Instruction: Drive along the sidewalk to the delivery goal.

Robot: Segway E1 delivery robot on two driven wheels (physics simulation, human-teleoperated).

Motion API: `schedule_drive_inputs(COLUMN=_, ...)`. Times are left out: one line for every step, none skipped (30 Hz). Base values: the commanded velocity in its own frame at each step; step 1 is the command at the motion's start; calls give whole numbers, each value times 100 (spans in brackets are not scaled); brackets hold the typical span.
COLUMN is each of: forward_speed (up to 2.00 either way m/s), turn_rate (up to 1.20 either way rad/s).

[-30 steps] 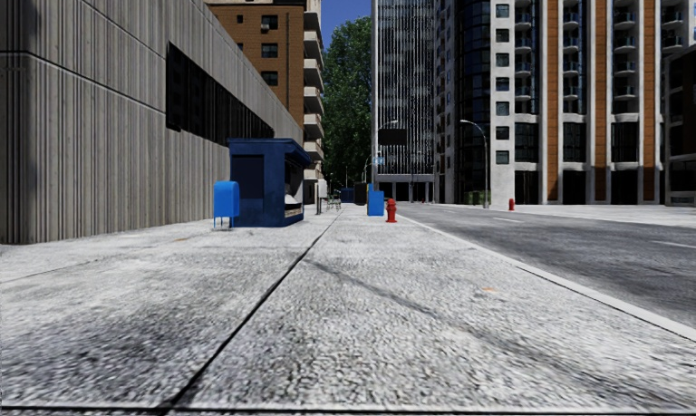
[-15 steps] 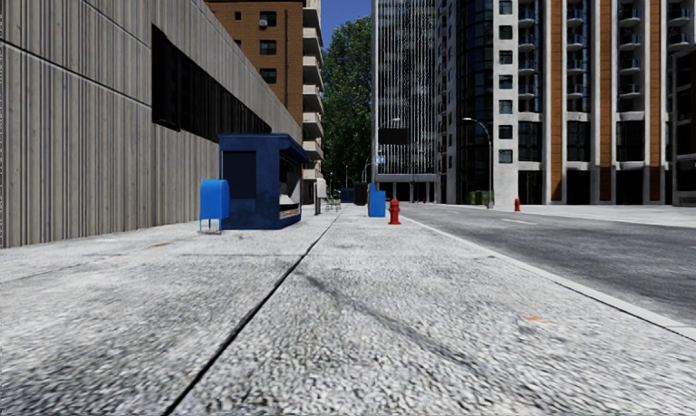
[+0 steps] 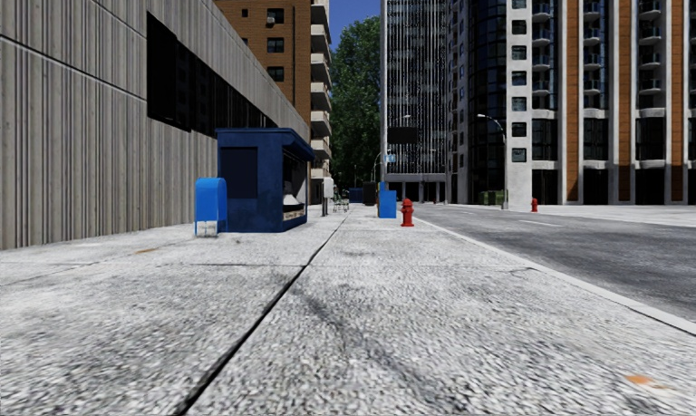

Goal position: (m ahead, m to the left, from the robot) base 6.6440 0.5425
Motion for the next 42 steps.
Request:
schedule_drive_inputs(forward_speed=149, turn_rate=0)
schedule_drive_inputs(forward_speed=149, turn_rate=0)
schedule_drive_inputs(forward_speed=149, turn_rate=0)
schedule_drive_inputs(forward_speed=149, turn_rate=0)
schedule_drive_inputs(forward_speed=149, turn_rate=0)
schedule_drive_inputs(forward_speed=149, turn_rate=0)
schedule_drive_inputs(forward_speed=149, turn_rate=0)
schedule_drive_inputs(forward_speed=149, turn_rate=0)
schedule_drive_inputs(forward_speed=149, turn_rate=0)
schedule_drive_inputs(forward_speed=149, turn_rate=0)
schedule_drive_inputs(forward_speed=149, turn_rate=0)
schedule_drive_inputs(forward_speed=149, turn_rate=0)
schedule_drive_inputs(forward_speed=149, turn_rate=0)
schedule_drive_inputs(forward_speed=149, turn_rate=0)
schedule_drive_inputs(forward_speed=149, turn_rate=0)
schedule_drive_inputs(forward_speed=149, turn_rate=0)
schedule_drive_inputs(forward_speed=149, turn_rate=0)
schedule_drive_inputs(forward_speed=149, turn_rate=0)
schedule_drive_inputs(forward_speed=149, turn_rate=0)
schedule_drive_inputs(forward_speed=149, turn_rate=0)
schedule_drive_inputs(forward_speed=149, turn_rate=0)
schedule_drive_inputs(forward_speed=149, turn_rate=0)
schedule_drive_inputs(forward_speed=149, turn_rate=0)
schedule_drive_inputs(forward_speed=149, turn_rate=0)
schedule_drive_inputs(forward_speed=149, turn_rate=0)
schedule_drive_inputs(forward_speed=149, turn_rate=0)
schedule_drive_inputs(forward_speed=149, turn_rate=3)
schedule_drive_inputs(forward_speed=149, turn_rate=29)
schedule_drive_inputs(forward_speed=149, turn_rate=29)
schedule_drive_inputs(forward_speed=149, turn_rate=51)
schedule_drive_inputs(forward_speed=149, turn_rate=58)
schedule_drive_inputs(forward_speed=149, turn_rate=59)
schedule_drive_inputs(forward_speed=149, turn_rate=49)
schedule_drive_inputs(forward_speed=149, turn_rate=15)
schedule_drive_inputs(forward_speed=149, turn_rate=15)
schedule_drive_inputs(forward_speed=149, turn_rate=2)
schedule_drive_inputs(forward_speed=149, turn_rate=0)
schedule_drive_inputs(forward_speed=149, turn_rate=0)
schedule_drive_inputs(forward_speed=149, turn_rate=0)
schedule_drive_inputs(forward_speed=149, turn_rate=0)
schedule_drive_inputs(forward_speed=149, turn_rate=0)
schedule_drive_inputs(forward_speed=149, turn_rate=0)
